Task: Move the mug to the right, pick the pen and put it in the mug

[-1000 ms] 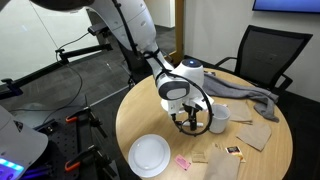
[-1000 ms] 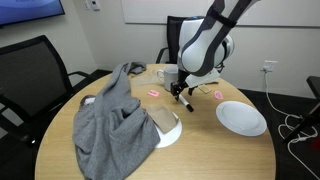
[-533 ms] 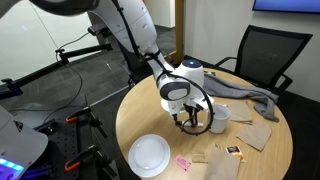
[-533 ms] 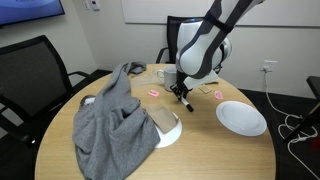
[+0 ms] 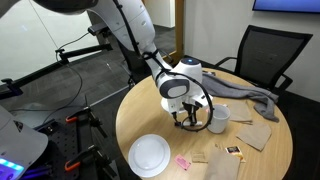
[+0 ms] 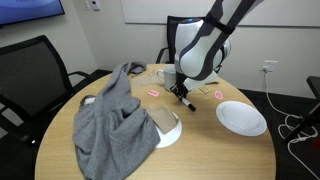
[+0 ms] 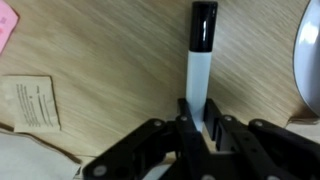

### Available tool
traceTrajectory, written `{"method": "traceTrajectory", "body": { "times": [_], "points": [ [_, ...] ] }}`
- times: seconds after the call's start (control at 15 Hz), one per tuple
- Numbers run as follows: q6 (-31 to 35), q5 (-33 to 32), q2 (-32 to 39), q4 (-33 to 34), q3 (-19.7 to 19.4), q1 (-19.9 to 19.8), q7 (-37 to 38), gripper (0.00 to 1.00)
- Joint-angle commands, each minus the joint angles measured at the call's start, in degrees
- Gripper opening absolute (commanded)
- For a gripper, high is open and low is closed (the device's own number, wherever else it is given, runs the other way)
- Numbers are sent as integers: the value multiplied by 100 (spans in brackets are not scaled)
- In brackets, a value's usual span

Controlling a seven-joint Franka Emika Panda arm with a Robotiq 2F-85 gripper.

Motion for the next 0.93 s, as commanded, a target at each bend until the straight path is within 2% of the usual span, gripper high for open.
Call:
{"method": "traceTrajectory", "body": {
  "times": [0.0, 0.2, 0.4, 0.87],
  "points": [
    [-223, -262, -887, -860, -18, 136, -133, 5],
    [-286, -463, -1401, -1271, 5, 186, -233, 5],
    [-739, -768, -1954, -1510, 57, 178, -482, 5],
    [-1878, -1464, -2865, -1406, 190, 191, -942, 5]
  ]
}}
